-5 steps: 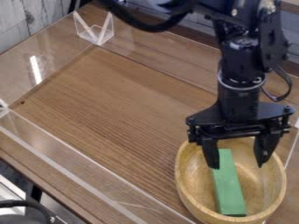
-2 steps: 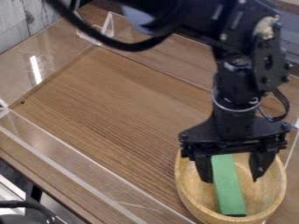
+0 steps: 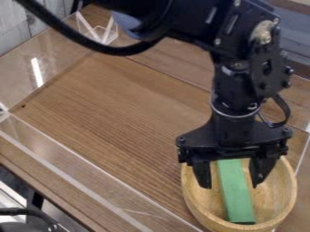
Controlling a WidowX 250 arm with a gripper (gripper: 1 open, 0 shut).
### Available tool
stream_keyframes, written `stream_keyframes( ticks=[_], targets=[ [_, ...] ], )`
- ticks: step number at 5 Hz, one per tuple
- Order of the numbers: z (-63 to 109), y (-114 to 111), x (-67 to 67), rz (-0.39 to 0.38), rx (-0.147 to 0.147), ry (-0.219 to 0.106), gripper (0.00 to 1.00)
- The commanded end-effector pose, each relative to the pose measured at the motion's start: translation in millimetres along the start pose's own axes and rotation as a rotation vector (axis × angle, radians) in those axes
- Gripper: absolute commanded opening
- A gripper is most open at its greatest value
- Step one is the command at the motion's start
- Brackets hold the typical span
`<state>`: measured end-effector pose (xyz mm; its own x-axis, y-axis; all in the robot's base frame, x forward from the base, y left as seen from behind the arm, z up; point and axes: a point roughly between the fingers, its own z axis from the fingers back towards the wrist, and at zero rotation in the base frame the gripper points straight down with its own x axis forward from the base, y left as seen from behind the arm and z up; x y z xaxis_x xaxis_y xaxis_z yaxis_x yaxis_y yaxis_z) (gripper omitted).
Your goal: Remove the green block from the brown bowl and put it on the table
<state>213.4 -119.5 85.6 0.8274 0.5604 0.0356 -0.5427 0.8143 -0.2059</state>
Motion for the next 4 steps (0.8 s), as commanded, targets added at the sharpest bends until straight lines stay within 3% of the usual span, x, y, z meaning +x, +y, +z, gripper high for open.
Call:
stream_keyframes(
  ticks=[1,3,4],
  targets=[
    [-1.8,-8,12.6,0.02,-0.039,-0.04,1.0],
    [-14.1,-18,16.9,0.033,-0.012,-0.02,1.0],
    [-29.9,-22,11.9,0.11,0.003,-0.024,1.0]
  ],
)
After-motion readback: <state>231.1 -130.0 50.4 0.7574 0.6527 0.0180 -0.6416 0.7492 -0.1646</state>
